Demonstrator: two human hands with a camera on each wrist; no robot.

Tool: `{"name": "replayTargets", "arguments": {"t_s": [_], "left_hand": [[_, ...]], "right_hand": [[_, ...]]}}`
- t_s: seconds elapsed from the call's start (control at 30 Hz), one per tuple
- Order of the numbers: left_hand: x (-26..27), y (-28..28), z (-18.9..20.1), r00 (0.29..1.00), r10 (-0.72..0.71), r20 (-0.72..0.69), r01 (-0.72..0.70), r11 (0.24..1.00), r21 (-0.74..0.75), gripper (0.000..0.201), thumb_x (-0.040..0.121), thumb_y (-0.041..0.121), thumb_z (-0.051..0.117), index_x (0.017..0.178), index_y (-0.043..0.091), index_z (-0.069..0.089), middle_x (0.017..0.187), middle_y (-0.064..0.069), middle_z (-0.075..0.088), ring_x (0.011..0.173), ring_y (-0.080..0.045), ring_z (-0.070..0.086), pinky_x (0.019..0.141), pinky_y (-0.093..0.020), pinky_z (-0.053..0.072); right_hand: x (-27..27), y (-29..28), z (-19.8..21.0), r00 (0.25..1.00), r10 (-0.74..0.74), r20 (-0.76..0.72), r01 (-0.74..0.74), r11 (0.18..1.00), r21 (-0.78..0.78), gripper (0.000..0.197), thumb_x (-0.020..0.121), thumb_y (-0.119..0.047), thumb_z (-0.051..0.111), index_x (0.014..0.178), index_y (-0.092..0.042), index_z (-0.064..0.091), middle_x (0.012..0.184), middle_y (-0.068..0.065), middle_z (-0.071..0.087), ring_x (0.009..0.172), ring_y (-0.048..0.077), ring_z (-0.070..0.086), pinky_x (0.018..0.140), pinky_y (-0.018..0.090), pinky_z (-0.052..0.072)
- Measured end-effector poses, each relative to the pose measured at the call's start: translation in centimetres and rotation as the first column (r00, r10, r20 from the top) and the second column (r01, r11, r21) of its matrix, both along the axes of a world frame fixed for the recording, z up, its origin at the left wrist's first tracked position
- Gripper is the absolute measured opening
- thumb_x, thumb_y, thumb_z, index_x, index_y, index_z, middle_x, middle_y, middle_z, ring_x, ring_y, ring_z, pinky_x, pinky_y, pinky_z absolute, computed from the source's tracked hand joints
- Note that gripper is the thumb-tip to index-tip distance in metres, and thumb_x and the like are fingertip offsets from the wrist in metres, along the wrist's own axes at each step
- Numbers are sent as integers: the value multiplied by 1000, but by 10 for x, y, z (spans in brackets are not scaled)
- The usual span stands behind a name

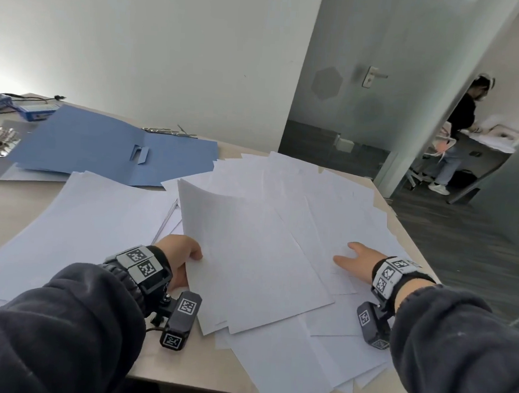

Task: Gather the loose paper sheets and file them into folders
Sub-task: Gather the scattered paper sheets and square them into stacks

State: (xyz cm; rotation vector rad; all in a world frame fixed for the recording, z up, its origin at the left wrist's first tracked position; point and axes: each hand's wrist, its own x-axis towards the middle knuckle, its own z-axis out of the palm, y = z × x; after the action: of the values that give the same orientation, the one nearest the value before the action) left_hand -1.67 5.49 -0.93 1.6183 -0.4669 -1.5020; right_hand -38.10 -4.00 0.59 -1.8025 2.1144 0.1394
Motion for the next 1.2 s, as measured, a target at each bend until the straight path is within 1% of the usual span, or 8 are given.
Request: {"name": "replayTargets", "arguments": {"t_s": [0.1, 0.3, 0.5, 0.7, 0.9, 0.97, 1.03, 1.2], "left_hand": [[-2, 1, 0, 1000, -8, -10, 8, 1000, -12, 9, 94, -6, 43, 99, -4, 50, 91, -24, 65, 83, -39, 65, 72, -51, 53], [-2, -2, -3, 1000, -17, 22, 17, 1000, -1, 8, 95, -1, 49, 101, -4, 53, 96, -24, 66, 84, -38, 67, 72, -48, 54], [-2, -4, -3, 998, -46, 40, 47, 999, -4, 17, 93, 7, 59, 108, -2, 57, 88, -21, 70, 74, -36, 70, 67, -45, 58], [-3, -2, -2, 998, -61, 14, 61, 998, 2, 33, 87, 16, 65, 115, 0, 57, 103, -24, 73, 95, -43, 71, 90, -61, 52], [-4, -2, -5, 997, -73, -11, 72, 997, -27, 25, 91, 17, 66, 109, 1, 61, 96, -19, 74, 79, -35, 71, 74, -43, 59], [-3, -2, -8, 997, -74, 1, 74, 997, -38, 22, 90, 15, 67, 106, 1, 62, 87, -18, 73, 72, -32, 70, 69, -40, 59], [-4, -2, -8, 997, -77, 12, 77, 996, -34, 17, 90, 13, 66, 102, 1, 63, 80, -16, 71, 66, -30, 69, 58, -35, 58], [-5, -2, -10, 996, -87, 24, 88, 995, -47, 10, 91, 6, 63, 100, 1, 64, 75, -14, 72, 63, -29, 69, 54, -33, 56]], "right_hand": [[-27, -18, -7, 987, -130, -92, 130, 992, 0, 96, 86, -75, 50, 160, -23, 16, 163, 11, 28, 147, 33, 33, 120, 41, 27], [-51, -24, -11, 982, -178, -70, 181, 982, 53, 107, 84, -74, 57, 161, -18, 8, 166, 7, 20, 151, 31, 23, 122, 38, 20], [-43, -16, -13, 986, -84, -144, 101, 988, 115, 105, 80, -83, 49, 161, -30, 6, 167, 10, 14, 152, 32, 20, 123, 42, 18], [-10, 1, -6, 981, 32, -194, 1, 986, 167, 106, 74, -90, 43, 158, -44, -2, 168, 12, -4, 153, 37, 11, 123, 51, 14], [28, 17, -8, 957, 205, -205, -165, 967, 196, 116, 54, -99, 30, 154, -52, -4, 169, 4, -6, 153, 36, 14, 122, 53, 17], [42, 25, -8, 939, 280, -199, -242, 951, 192, 115, 53, -96, 28, 154, -52, -2, 169, 5, -3, 152, 36, 15, 122, 52, 19], [55, 33, -6, 926, 332, -182, -297, 935, 194, 98, 69, -87, 34, 155, -51, 3, 167, 9, 4, 150, 38, 19, 121, 50, 21], [74, 50, -6, 890, 436, -136, -413, 895, 168, 65, 96, -34, 42, 154, -47, 15, 142, 10, 35, 123, 39, 49, 106, 44, 41]]}}
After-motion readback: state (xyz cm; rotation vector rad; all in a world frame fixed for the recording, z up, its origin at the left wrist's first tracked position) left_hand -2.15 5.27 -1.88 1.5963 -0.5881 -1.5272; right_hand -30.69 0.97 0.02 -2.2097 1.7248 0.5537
